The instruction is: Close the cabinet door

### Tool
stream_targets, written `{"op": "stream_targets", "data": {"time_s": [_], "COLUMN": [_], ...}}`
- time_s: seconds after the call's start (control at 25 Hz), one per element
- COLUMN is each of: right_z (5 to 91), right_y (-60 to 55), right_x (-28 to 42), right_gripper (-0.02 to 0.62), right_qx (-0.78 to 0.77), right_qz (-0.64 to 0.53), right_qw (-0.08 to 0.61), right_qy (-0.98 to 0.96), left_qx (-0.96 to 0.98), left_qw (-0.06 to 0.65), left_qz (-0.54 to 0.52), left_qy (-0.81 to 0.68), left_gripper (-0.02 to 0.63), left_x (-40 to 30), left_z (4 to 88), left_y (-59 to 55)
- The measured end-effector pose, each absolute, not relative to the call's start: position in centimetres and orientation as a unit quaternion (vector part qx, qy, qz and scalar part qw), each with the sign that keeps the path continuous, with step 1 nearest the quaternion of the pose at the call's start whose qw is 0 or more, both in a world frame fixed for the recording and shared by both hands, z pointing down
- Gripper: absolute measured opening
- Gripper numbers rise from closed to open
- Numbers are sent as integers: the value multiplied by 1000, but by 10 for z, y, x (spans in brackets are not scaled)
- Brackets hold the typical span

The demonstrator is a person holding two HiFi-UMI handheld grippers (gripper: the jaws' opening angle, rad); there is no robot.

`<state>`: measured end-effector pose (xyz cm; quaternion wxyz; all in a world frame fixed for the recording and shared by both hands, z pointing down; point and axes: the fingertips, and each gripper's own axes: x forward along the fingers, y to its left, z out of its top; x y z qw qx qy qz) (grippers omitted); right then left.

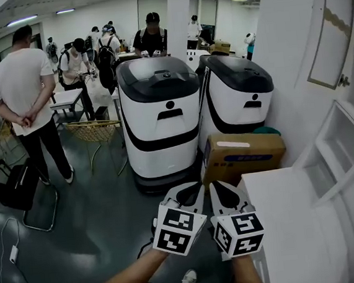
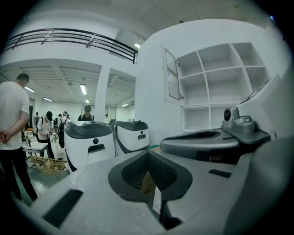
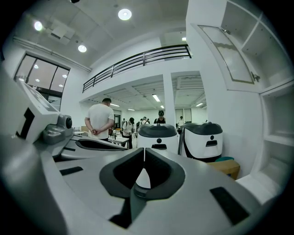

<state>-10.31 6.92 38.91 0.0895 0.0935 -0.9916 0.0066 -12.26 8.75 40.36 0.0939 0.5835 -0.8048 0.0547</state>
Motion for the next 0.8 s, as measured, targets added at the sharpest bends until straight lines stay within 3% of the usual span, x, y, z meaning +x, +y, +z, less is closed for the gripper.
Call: {"op": "stream_targets", "data": {"time_s": [0.8], "right_z": [362], "right_y": [-83], "right_x": [-101], "right_gripper": [21], "right_qx": [133], "right_qz": [-3], "right_qw": [69], "right_qy": [-989], "left_qx": [609], "left_qw": [77], "left_qz": [66], "left_qy": [-786], "left_gripper": [11], "left_x": [-124], "left_z": [388], "left_y": [-61]}}
